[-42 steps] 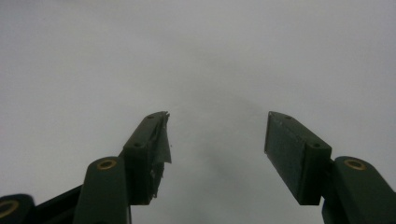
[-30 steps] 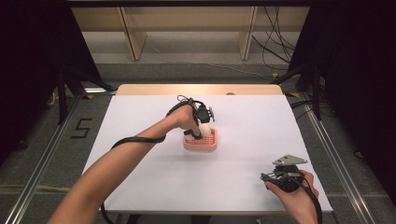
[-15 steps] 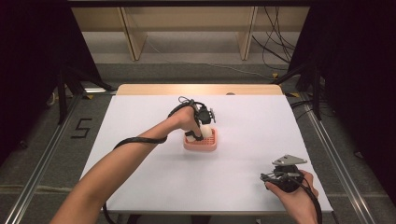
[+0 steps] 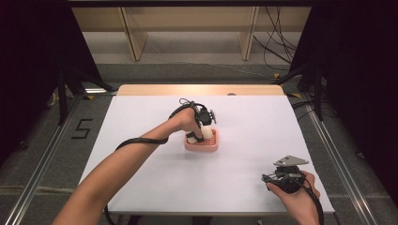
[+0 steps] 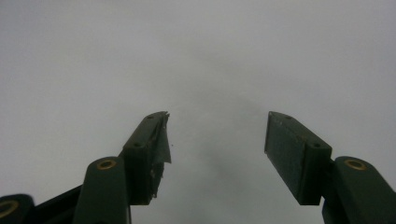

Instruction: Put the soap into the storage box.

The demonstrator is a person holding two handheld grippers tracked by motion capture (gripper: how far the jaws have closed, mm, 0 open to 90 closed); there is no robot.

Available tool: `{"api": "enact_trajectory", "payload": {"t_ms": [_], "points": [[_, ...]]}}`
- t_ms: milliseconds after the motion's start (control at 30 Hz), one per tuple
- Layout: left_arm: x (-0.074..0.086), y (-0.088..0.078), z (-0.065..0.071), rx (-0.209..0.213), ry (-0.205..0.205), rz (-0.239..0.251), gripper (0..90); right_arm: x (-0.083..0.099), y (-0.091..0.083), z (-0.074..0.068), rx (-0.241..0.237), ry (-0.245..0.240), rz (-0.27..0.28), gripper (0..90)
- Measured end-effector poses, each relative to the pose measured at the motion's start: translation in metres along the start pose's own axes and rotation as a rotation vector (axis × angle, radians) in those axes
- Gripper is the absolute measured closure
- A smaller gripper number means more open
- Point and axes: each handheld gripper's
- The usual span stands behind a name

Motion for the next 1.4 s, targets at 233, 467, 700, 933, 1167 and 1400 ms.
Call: {"api": "enact_trajectory", "payload": {"t_ms": [233,467,700,933,1167,1400], "points": [[-0.001,0.003,-0.001,0.003,-0.011,0.008,48.9,0.0,0.0,0.0,-0.004,0.0,0.003,39.8],[-0.004,-0.005,-0.002,0.012,-0.086,0.059,35.1,0.0,0.0,0.0,-0.002,-0.005,0.0,39.2],[0.002,-0.021,-0.002,0.007,-0.129,0.125,32.0,0.0,0.0,-0.001,-0.001,-0.001,0.0,39.0],[0.043,-0.048,0.008,-0.028,-0.224,0.256,31.9,0.0,0.0,-0.001,0.003,-0.015,0.007,38.9],[0.116,-0.05,0.03,-0.074,-0.31,0.333,33.1,0.0,0.0,-0.003,-0.002,-0.006,0.0,38.6],[0.224,-0.038,0.082,-0.124,-0.44,0.412,33.7,-0.002,0.001,-0.004,0.001,-0.016,-0.009,38.1]]}}
Point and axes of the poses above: each handheld gripper's, and its own axes: y roughly forward along the jaws, x roughly out of its underside, z roughly to its right, and after that the axes turned 4 degrees about -z, right-handed
